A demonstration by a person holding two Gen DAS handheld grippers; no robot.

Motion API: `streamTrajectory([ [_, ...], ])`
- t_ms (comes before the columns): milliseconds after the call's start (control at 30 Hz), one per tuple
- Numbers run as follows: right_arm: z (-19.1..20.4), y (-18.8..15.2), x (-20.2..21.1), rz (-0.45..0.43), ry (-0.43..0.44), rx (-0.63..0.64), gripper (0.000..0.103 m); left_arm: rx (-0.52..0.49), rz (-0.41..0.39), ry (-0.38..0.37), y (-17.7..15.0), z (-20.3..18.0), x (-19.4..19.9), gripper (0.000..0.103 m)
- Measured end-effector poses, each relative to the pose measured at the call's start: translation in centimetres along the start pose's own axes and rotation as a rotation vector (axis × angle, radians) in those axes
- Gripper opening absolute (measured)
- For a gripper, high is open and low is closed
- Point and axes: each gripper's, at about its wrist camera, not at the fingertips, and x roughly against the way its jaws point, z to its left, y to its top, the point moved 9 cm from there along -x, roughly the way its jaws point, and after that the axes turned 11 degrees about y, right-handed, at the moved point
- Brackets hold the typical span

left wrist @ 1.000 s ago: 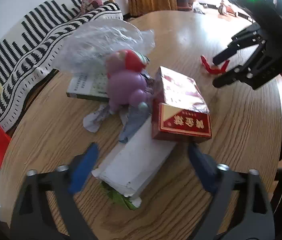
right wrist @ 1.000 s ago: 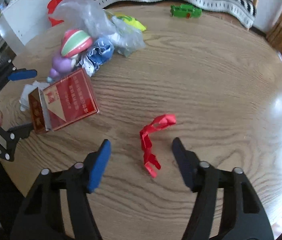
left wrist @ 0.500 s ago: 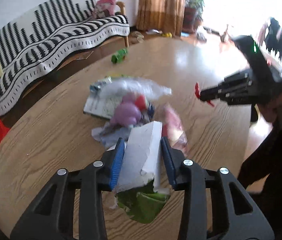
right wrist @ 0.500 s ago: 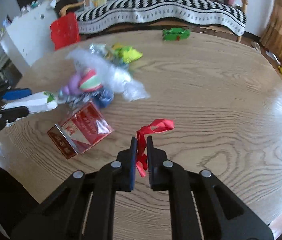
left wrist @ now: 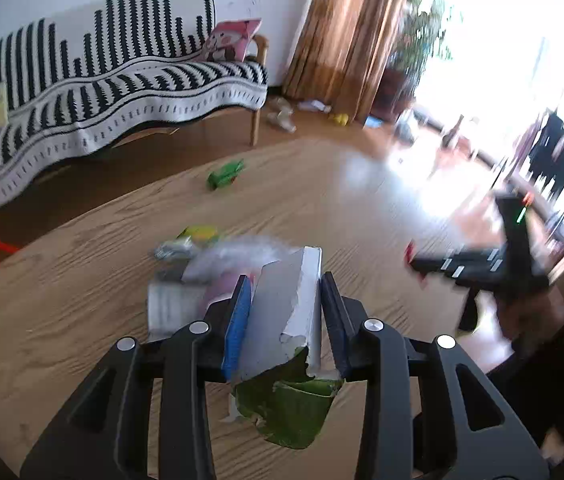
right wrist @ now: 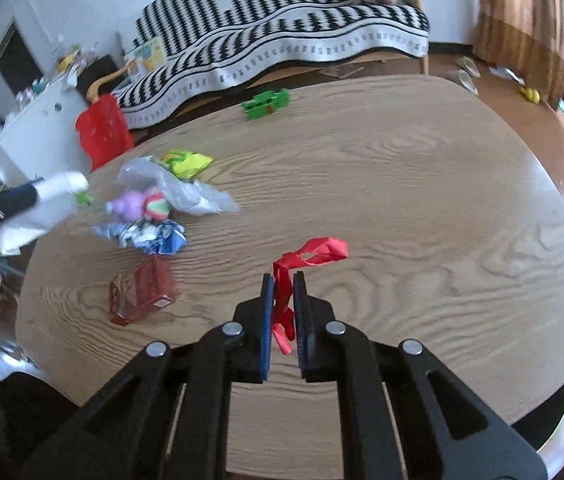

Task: Collect trash
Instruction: 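Carry both to the bin and open both tools to drop them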

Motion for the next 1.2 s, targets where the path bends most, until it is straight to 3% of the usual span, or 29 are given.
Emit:
streamTrajectory([
  [100,-1.3,-0.4,0.6,-0.002,-0.016,-0.019,0.01,0.064,-0.036,-0.066,2.0,-0.7,0.7,0.035],
  [300,-3.3,-0.8,2.7,-0.033,-0.03,-0.049,0.01,0.028,-0.022,-0.092,3.2,-5.6,-0.8,0.035],
  [433,-6.2,-1.0,5.3,-0.071,-0.064,-0.094,0.01,-0.015,0.007,-0.112,3.1,-10.7,-3.7,0.035],
  [567,-11.6,-2.1,9.7,-0.133,-0.13,-0.185,0.01,-0.081,0.031,-0.126,2.8,-17.0,-7.2,0.035],
  [700,-18.3,-4.9,14.4,-0.178,-0.222,-0.299,0.01,-0.14,0.047,-0.164,2.3,-23.9,-10.1,0.035],
  [900,-28.0,-11.5,18.7,-0.16,-0.352,-0.496,0.01,-0.236,0.067,-0.274,0.7,-34.5,-12.8,0.035],
  [1000,-31.0,-14.1,19.2,-0.128,-0.377,-0.567,0.01,-0.287,0.082,-0.33,-0.6,-39.3,-14.1,0.035],
  [1200,-33.2,-16.0,19.0,-0.087,-0.405,-0.616,0.01,-0.344,0.125,-0.361,-2.6,-43.5,-16.2,0.035],
])
